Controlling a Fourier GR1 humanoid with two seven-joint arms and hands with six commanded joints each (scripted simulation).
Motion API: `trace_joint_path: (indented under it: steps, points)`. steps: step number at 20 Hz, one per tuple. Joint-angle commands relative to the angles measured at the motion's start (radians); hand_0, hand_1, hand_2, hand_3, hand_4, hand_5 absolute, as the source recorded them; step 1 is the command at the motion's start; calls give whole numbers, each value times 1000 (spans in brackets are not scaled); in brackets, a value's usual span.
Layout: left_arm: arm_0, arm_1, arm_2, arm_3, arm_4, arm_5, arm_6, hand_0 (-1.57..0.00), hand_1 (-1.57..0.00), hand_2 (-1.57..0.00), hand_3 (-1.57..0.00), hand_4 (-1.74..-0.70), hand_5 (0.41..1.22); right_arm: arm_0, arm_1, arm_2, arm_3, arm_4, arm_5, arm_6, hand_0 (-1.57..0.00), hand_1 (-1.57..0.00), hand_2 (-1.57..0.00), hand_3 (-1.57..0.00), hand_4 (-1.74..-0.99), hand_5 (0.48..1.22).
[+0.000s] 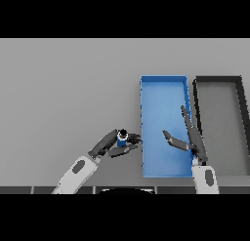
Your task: Pick up the blue pipe and place it into the blue bin.
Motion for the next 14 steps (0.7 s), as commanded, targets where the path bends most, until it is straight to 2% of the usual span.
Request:
trace_joint_path:
  steps: [1,4,6,11,12,14]
  points:
    - [-2,0,7,-23,9,-4,-6,-1530,-1538,-1543,-1537,-1482,1209,-10,3,2,5,3,-3,-1,1,1,1,1,-1151,550]
    - [-22,-18,11,-67,7,-6,38,-1550,-1554,-1557,-1554,-1476,1215,21,0,7,-8,12,-2,-25,1,1,1,1,-1138,555]
    - [-55,-32,15,-80,-5,-9,77,-1558,-1560,-1562,-1560,-1474,1217,-6,-2,5,2,19,-7,-5,1,1,1,1,-1129,561]
    - [-59,-54,1,-114,-24,-38,137,-1567,-1567,-1568,-1567,-1473,1220,2,-9,-1,-4,13,-3,-18,1,1,1,1,-1124,574]
    - [-46,-44,6,-125,-19,-51,123,-1568,-1568,-1569,-1568,-1473,1220,20,-4,1,-15,17,-11,-23,1,1,1,1,-1124,578]
    - [-52,-47,14,-127,-24,-60,143,-1569,-1569,-1569,-1569,-1473,1220,76,21,8,-47,35,-42,-34,1,1,1,1,-1122,578]
